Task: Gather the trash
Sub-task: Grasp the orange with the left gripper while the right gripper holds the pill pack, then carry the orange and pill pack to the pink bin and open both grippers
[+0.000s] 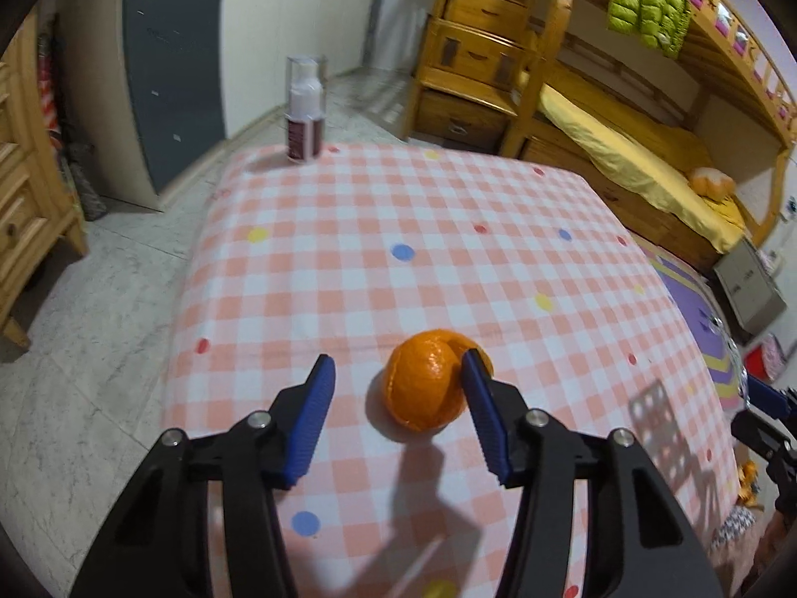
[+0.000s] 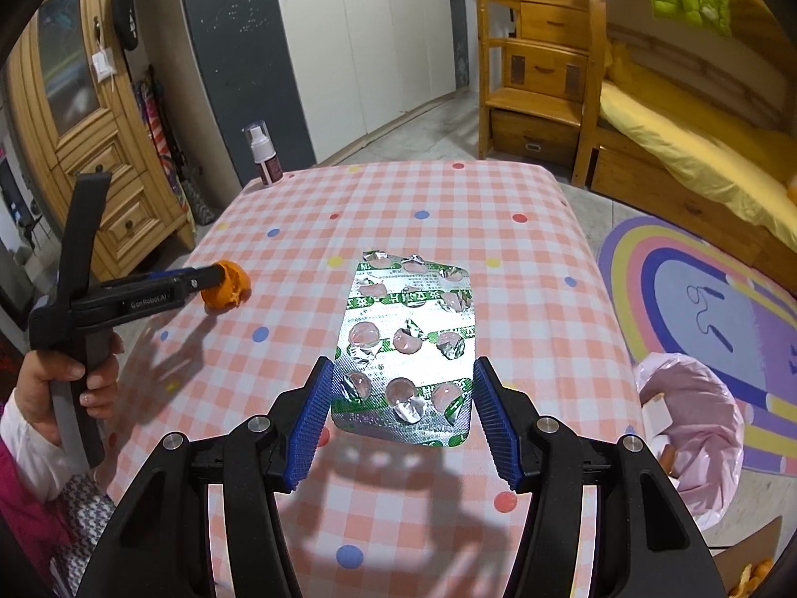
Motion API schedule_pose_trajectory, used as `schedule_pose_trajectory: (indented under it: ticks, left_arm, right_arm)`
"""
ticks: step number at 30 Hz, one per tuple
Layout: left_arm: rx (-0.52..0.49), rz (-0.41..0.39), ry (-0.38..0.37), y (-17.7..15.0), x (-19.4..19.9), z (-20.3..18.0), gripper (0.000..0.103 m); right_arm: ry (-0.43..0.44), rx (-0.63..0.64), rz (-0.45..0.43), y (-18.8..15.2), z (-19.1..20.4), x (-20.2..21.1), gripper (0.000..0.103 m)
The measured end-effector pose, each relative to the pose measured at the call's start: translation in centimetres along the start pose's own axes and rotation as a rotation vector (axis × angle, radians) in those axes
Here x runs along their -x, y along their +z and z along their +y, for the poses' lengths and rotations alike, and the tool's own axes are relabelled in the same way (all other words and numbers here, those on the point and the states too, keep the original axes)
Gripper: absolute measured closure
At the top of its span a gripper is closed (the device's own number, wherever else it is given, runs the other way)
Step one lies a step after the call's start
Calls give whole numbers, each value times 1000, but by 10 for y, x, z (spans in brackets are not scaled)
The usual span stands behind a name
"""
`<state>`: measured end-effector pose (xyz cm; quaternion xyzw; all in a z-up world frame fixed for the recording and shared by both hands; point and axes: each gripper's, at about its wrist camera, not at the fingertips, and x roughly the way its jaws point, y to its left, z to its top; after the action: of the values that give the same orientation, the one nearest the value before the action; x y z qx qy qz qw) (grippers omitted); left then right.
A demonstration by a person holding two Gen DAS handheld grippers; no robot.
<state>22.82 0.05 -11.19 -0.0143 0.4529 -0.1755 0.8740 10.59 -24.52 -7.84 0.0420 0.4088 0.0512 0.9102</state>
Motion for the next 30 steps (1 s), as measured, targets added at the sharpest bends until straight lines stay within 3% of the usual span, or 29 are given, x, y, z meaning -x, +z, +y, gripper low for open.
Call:
schedule_pose_trajectory:
  ticks: [2,6,9,20,25,30]
  left_arm:
    - [-13,16,-33,0,-4,-2,53]
    - [-58,43,-87,-6,-6,-17,67]
    - [-71,45,-108,-15,-4,-28,69]
    - [-88,12,-106,-46,21,-64,77]
    - [-140,-53,-73,-55,55,-100,77]
    - [-196,-95,-88,-60,76,-138,77]
  right_arm:
    - [-1,-1,-3,-1,0,2,46]
    - [-1,-4,-7,-1,-1,6,46]
    - [-3,-9,-10,-2,-3,9,46]
    - [-7,-24,-33,-10,-11,27,46]
    - [-10,-42,-59,-17,-22,46,46]
    - [-50,-79,-84,-30,-46,70,46]
